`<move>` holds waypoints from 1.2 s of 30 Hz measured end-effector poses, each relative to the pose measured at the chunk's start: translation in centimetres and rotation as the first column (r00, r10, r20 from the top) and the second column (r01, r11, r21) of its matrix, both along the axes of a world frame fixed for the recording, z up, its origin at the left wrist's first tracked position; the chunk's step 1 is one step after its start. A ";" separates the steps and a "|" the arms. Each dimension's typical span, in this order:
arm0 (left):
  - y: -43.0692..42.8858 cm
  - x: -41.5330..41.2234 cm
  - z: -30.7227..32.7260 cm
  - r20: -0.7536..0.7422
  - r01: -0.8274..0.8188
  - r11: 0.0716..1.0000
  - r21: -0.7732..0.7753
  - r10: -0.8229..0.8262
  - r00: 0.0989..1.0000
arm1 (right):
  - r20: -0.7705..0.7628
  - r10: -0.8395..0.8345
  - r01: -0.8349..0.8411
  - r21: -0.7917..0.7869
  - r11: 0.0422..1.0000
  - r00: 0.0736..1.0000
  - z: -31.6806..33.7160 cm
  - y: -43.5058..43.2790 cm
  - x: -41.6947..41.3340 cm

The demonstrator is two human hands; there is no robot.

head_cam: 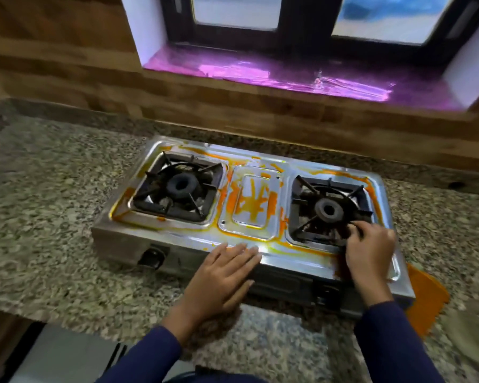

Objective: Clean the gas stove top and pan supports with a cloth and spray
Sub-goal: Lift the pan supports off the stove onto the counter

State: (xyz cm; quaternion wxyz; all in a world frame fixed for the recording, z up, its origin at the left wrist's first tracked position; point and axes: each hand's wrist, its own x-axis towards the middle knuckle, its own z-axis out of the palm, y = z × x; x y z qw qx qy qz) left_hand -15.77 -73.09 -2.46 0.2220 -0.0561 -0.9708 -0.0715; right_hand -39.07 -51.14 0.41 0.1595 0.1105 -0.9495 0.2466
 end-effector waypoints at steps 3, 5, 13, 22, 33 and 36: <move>-4.3 0.5 1.4 -0.077 -0.058 0.995 0.086 0.065 0.995 | -0.025 -0.045 0.043 -0.067 0.997 0.999 1.2 -1.2 0.8; -6.9 0.5 2.7 -0.106 -0.174 0.972 0.157 0.192 0.976 | -0.022 -0.078 0.075 -0.122 0.990 0.997 2.2 -1.7 1.1; -14.0 -1.0 5.7 0.073 -0.741 0.651 0.166 0.741 0.667 | -0.083 -0.103 0.074 -0.301 0.951 0.991 5.7 -4.9 2.9; -14.4 -2.4 6.1 0.287 -0.812 0.581 0.049 0.771 0.569 | -0.082 0.102 -0.125 -0.363 0.923 0.991 5.3 -7.7 4.8; -15.3 -3.8 9.1 0.257 -0.781 0.622 0.051 0.748 0.612 | -0.027 0.287 -0.276 -0.370 0.887 0.957 4.6 -10.9 6.6; -15.4 -4.3 10.3 0.275 -0.780 0.624 0.047 0.742 0.611 | -0.041 0.303 -0.295 -0.381 0.876 0.952 4.8 -11.5 7.4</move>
